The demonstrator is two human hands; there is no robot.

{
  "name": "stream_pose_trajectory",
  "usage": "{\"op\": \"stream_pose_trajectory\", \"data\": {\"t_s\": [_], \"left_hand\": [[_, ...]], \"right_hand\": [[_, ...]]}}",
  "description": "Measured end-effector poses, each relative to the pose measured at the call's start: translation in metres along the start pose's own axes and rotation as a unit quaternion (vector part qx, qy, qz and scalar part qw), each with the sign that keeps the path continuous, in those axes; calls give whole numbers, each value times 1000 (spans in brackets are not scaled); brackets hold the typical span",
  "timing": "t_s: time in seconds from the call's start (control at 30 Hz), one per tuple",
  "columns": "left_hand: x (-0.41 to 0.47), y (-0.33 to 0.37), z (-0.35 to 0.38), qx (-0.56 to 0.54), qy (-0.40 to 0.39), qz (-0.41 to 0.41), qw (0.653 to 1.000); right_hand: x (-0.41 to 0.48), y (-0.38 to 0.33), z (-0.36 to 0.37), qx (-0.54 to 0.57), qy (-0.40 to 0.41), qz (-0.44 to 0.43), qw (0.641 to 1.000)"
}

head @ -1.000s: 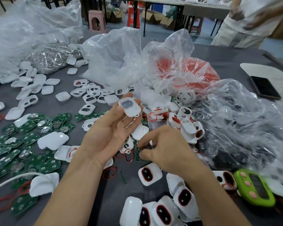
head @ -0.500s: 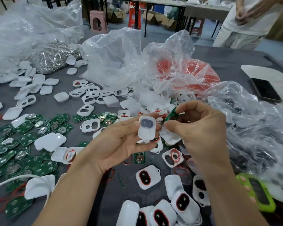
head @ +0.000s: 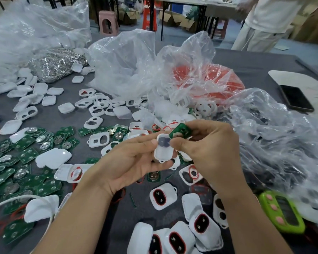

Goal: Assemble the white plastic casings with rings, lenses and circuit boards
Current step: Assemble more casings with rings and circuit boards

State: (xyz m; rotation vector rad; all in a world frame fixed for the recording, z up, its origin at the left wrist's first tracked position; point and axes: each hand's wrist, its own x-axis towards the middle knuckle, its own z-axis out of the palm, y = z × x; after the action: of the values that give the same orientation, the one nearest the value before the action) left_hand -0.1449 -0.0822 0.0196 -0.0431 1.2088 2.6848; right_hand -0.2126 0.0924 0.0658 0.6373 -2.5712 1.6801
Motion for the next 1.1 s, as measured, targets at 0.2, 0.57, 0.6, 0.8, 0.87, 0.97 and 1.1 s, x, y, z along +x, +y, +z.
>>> {"op": "stream_pose_trajectory", "data": {"t_s": [0.2,0.57,0.6,0.8,0.87,0.97,1.1], "left_hand": [[2,2,-2,-12,37,7,999],[3,-1,-2,12,29,0,1000],[3,-1,-2,16,30,-1,999],[3,-2,1,23,35,-9,999],[3,-1,2,20,36,-7,999],[3,-1,2,11,40,-4,999],[3,-2,1,1,25,-2,1000]], "right_hand": [[9,4,-3,160,-56,52,984],[4,6,5,203,-86,34,975],[4,6,6,200,-85,34,975],[3,8,11,215,-61,43,974],[2,8,13,215,-47,42,975],[0,8,16,179,-23,14,984],[0,9,15,121,-7,-28,992]]}}
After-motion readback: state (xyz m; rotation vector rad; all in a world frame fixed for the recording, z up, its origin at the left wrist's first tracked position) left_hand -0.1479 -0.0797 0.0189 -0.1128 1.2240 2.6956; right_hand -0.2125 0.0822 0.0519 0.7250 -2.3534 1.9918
